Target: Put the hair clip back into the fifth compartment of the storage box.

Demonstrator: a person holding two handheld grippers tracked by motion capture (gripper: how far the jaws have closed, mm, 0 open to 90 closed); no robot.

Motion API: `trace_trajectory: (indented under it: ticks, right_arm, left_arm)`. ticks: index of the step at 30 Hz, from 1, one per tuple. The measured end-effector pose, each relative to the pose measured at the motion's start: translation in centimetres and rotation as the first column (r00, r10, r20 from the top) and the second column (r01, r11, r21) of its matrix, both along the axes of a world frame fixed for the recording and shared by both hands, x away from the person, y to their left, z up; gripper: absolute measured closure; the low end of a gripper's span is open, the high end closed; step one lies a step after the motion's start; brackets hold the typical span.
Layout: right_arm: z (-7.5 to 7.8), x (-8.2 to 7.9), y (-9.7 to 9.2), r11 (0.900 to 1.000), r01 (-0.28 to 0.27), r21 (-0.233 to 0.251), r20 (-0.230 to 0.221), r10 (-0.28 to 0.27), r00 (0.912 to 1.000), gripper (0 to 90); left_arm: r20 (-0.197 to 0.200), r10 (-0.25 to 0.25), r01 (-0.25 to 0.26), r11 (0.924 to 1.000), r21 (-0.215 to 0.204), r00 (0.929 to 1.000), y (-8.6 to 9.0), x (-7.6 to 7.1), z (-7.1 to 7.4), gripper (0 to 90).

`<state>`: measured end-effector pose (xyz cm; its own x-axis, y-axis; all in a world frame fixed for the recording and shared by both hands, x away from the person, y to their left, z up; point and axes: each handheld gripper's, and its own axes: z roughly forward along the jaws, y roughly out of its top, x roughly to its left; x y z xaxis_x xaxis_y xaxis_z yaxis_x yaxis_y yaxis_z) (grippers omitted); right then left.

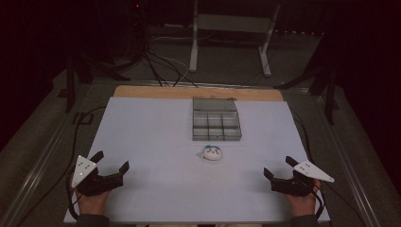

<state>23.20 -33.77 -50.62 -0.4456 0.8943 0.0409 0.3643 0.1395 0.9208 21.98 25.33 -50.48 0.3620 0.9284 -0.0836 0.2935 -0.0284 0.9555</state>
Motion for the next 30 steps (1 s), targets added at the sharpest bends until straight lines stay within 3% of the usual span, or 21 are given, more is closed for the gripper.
trace_trajectory:
  ticks: [7, 10, 30]
  right_arm:
    - [0.0, 0.1, -0.3, 0.9998, 0.015, 0.016, -0.009, -0.014, 0.9999, 0.0]
    - [0.3, 0.1, -0.2, 0.999, 0.025, 0.036, -0.015, -0.024, 0.9996, 0.0]
    - [2.7, 1.8, 2.0, 0.9999, -0.007, 0.01, -0.029, 0.007, 0.9996, 0.0]
  left_arm:
    - [0.002, 0.009, -0.009, 1.0, -0.002, 1.0, 0.1, -0.1, 0.1, 1.2]
    - [0.002, 0.007, -0.007, 0.9999, 0.015, 1.0, 0.0, -0.1, 0.0, 1.2]
    - [-0.002, 0.02, -0.02, 0.9997, 0.013, 0.9998, 0.0, -0.3, -0.1, 1.2]
